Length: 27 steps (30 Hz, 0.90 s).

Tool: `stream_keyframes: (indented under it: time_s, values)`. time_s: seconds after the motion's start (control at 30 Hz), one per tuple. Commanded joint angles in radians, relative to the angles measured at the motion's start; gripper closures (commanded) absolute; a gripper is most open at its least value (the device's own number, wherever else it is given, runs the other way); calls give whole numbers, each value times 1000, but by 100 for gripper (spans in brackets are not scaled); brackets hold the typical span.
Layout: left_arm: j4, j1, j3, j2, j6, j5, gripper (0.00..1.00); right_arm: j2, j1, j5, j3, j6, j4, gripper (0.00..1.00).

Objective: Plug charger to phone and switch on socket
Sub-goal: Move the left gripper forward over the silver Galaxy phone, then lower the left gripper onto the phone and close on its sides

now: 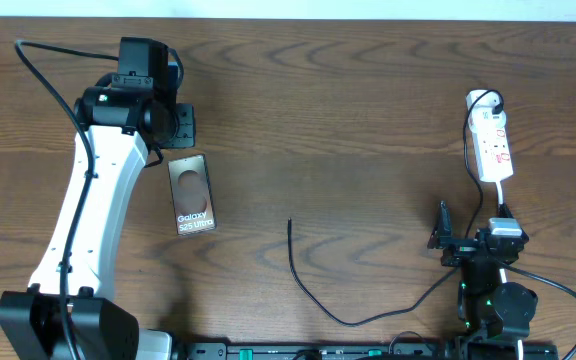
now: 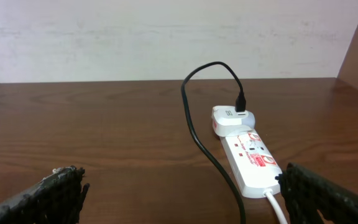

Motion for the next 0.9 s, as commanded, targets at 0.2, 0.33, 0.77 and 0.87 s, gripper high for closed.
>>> stream_keyframes:
  time_s: [0.2,0.33,0.77,0.87]
  values:
    - [-7,-3,11,12,-76,15,2,-6,-4,8,-1,10,-5,1]
    - [-29,-3,3,63,-115,15,2,-6,-4,8,-1,10,-5,1]
    - [-75,-3,0,298,-129,19,2,-6,-4,8,-1,10,-5,1]
    - [-67,-3,-13,326,-129,82,2,-6,-4,8,-1,10,-5,1]
